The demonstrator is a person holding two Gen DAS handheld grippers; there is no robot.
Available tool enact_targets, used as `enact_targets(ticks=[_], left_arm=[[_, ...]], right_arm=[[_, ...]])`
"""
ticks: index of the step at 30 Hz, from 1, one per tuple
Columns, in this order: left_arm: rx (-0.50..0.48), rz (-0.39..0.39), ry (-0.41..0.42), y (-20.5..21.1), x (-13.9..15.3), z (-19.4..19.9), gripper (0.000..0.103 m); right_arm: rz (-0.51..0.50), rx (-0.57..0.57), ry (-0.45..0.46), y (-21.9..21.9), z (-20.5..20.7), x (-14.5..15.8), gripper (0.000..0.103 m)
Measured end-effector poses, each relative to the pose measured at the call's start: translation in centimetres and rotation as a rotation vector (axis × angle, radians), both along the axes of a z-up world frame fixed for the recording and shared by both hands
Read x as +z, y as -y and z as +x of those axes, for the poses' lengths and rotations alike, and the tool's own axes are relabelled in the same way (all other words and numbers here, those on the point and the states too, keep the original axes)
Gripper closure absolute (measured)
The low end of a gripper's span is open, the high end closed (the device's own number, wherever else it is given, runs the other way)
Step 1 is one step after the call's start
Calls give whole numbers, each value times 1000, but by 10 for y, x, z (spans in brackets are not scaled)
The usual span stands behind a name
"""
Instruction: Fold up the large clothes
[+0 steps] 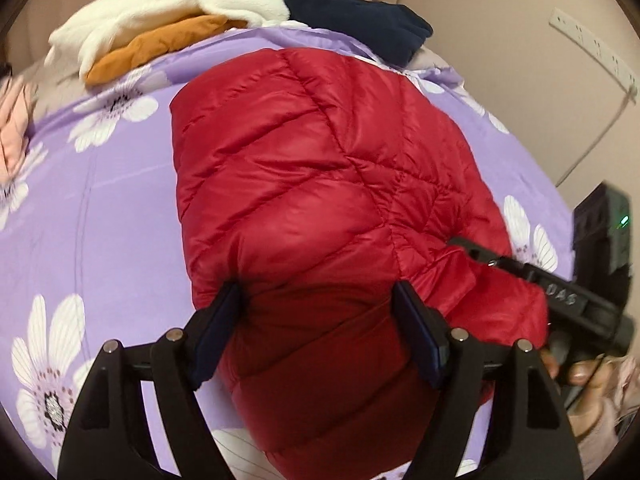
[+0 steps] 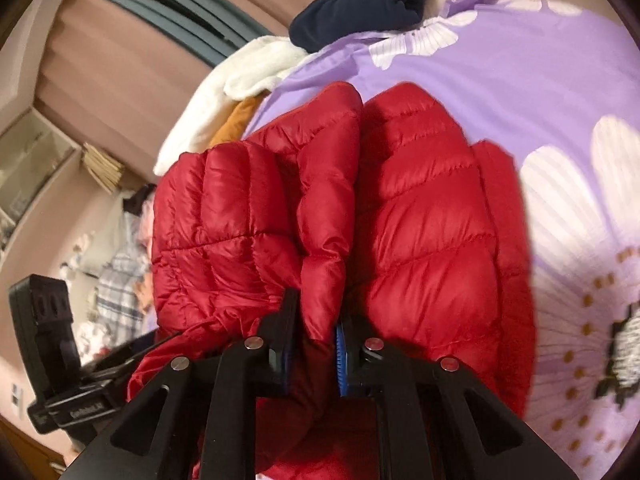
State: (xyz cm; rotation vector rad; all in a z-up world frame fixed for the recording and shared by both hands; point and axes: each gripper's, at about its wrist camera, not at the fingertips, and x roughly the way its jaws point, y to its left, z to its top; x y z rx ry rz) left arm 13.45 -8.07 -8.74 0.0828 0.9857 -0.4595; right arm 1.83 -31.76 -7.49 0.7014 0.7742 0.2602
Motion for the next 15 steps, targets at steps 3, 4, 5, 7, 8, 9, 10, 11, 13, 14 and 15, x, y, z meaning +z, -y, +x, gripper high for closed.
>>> enact_targets(ticks=[3,4,5,7,8,9,10,11,13,14,15], left_arm=[[-2,-21,-7,-8,-1,1,26],[-2,-27,-10,-9,-1,2,26],[-2,-33,-15,-11,-2,4,26],[-5,-39,-17,-11,-2,6,26],[-9,-37,-15,-10,-1,6,26],[-11,-36,-14,-10,-1,5,26],[-15,-35,-11,-9,0,4,26],[-21,-32,-7,-9,0,3,26],[-36,-20,2,-6,0,2,26],[-44,-14,6,-6,-1,3,26],[-50,-8,10,-4,-2,4,26]], right_arm=[[-157,-12,65,-4,-16,32,75],[-192,-13,101,-6,-21,41,72],[-231,-8,154,-8,-27,54,72],[-255,19,207,-11,-27,70,72],[-257,36,226,-13,-23,76,72],[-258,46,235,-15,-18,79,72],[-264,63,241,-18,-10,81,72],[-279,73,245,-20,-4,82,72],[-322,81,241,-26,14,81,72],[-328,88,221,-26,23,77,72],[-330,87,179,-25,37,71,72]])
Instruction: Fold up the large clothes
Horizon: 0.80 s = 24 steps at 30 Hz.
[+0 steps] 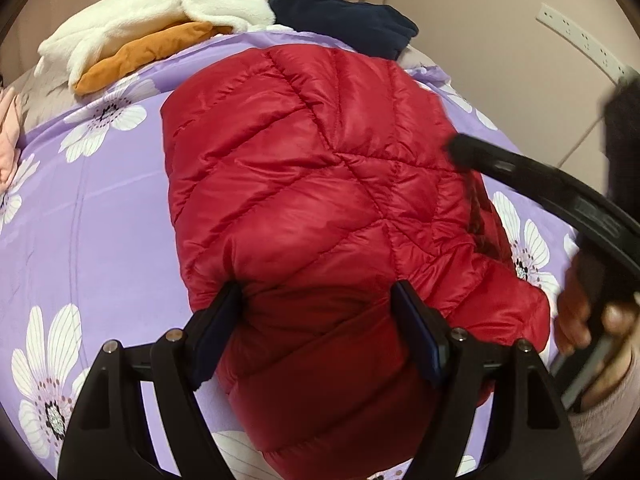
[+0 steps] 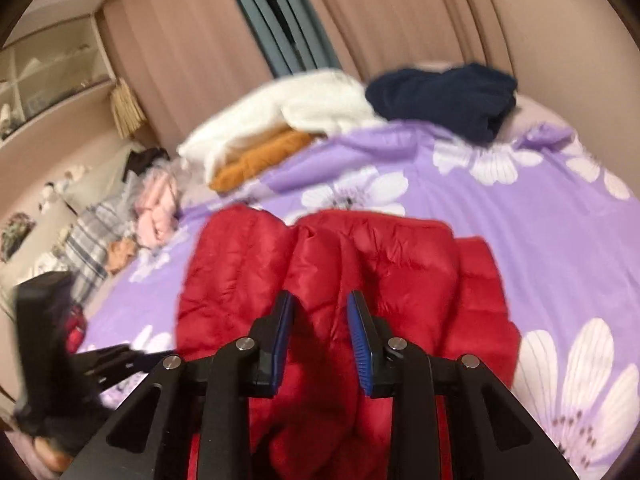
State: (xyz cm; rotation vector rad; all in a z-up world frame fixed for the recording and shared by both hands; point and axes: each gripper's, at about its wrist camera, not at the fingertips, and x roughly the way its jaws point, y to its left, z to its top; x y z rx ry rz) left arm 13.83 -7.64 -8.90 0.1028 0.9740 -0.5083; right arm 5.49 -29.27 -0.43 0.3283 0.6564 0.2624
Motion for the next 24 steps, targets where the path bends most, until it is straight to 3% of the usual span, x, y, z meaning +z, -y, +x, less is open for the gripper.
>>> enact_targets(ticks=[4,8,11,14,19,24], left_arm=[[-17,19,6,7,-2,5,24],[-35,55,19,19,-5,9,21],[-38,59,19,21,-4,8,20],[-35,50,10,18,-4,6,20],[-18,12,-20,10,-4,7,20],[-18,-3,-30,9,-4,6,20]], right_arm=[[49,-16,-120,7,23,-32,72],[97,-20,-152,15,24,-49,72],[123,-29,-163,19,19,-45,72],[103,-26,-117,18,3,-28,72],[66,74,19,5,-41,-3,72],[-32,176,36,-19,-76,-7,72]])
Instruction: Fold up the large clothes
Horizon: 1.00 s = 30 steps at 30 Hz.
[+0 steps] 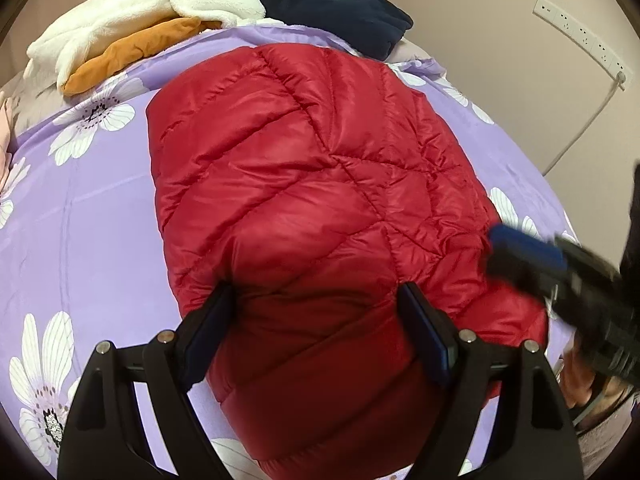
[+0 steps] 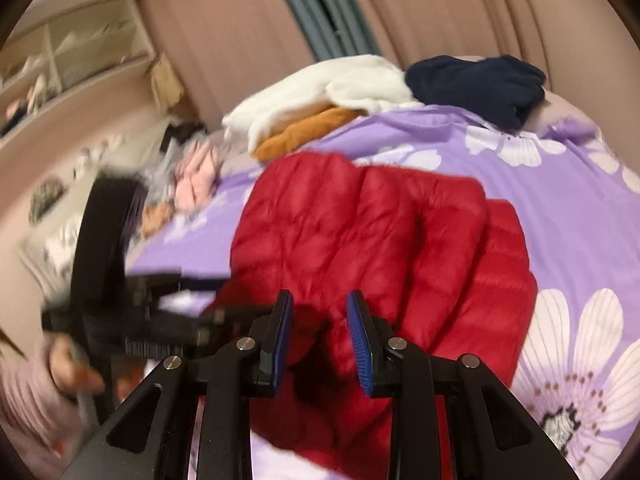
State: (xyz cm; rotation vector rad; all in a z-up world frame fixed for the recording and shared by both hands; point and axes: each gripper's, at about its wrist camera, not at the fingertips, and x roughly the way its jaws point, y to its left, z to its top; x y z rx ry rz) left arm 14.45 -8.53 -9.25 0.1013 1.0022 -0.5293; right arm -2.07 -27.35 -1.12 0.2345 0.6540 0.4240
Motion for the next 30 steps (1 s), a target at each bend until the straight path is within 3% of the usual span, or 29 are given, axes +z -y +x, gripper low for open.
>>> enact_targets(ticks=[6,14,18,21,25,27,30], left_arm=[[-19,13,6,3,-3,-3,20],[-24,37,10,8,-7,-7,15],[17,-61,-32,-10,7,-9,15],[66,-146,-48,-32,19,-14,16],[134,-225,-52,-62,27,-16,15],[178,-253,-81,-76,23,-12,15],[226,-332,-147,-95,10,-1,15]], right_arm=[[-100,-13,-45,-11,-5,-30,72],[-109,-49,-23,-13,-4,-46,72],[-111,-66,-20,-13,-13,-34,72],[-56,-71,-18,-8,-19,-22,72],[22,-78,-29,-2,-14,-13,61],[30,-96,-38,-2,-11,-10,47],[69,-97,-38,-2,-9,-6,43]])
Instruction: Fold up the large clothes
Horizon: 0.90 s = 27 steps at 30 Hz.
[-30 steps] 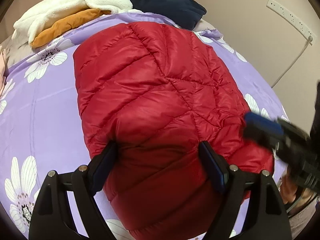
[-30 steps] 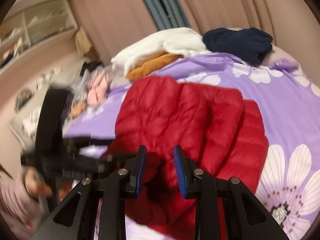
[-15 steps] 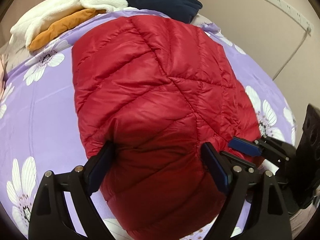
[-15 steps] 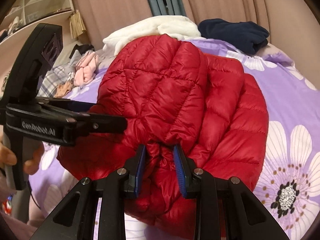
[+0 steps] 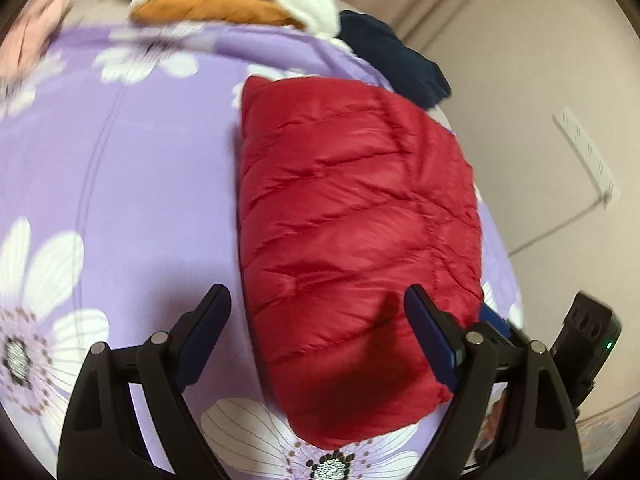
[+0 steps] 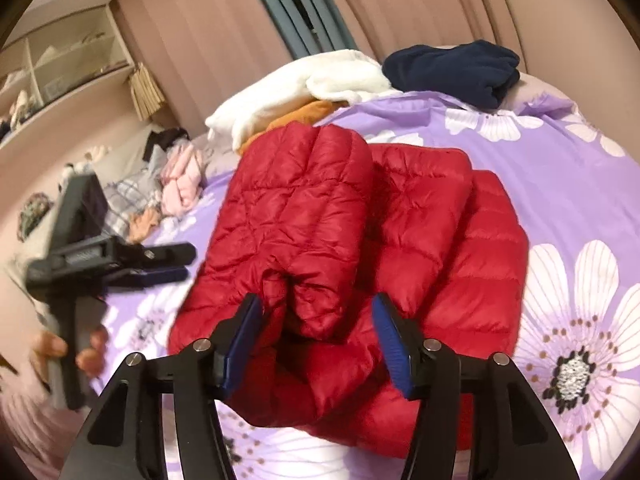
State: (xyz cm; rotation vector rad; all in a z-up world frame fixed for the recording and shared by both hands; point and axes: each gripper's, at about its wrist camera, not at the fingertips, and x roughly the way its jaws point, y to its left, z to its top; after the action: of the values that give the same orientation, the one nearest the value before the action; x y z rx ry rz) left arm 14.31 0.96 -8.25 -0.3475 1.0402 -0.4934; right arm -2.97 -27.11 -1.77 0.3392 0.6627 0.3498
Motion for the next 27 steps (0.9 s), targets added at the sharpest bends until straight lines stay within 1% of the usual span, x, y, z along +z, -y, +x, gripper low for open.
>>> enact_targets(ticks=[1,2,4,7,10,13,14,15,18,22,25,27], left_arm=[[11,-32,-24,-5,-5,3,15],[22,-69,-49,-9,-10,7,15],[32,-133,-87,-15,-17,13,15],[35,-174,-107,-18,-21,20,15],[37,-197,-127,-18,-25,28,15],[39,-236,-137,-22,-27,35,15],[34,-252,-138,-23,-27,36,15],[27,-269,-141,-24,-28,39,15],[8,-309,-145,-25,-28,40,14],[-3,-309,-146,-24,-29,42,14],[-4,-319,-161,-24,-33,45,13],[-3,-322,-167,-24,-36,49,11]], right_arm=[[6,-10,-2,0,2,2,39],[11,-22,-2,1,2,3,32],[42,-52,2,6,4,4,26],[108,-86,-20,19,8,2,23],[145,-134,-47,33,11,-1,16],[201,-193,-71,52,12,-9,10],[227,-207,-78,60,13,-12,5],[250,-211,-88,65,13,-15,1],[345,-222,-149,85,20,-30,1],[406,-282,-183,104,25,-44,1],[464,-298,-212,113,29,-58,1],[487,-303,-233,116,31,-66,1]])
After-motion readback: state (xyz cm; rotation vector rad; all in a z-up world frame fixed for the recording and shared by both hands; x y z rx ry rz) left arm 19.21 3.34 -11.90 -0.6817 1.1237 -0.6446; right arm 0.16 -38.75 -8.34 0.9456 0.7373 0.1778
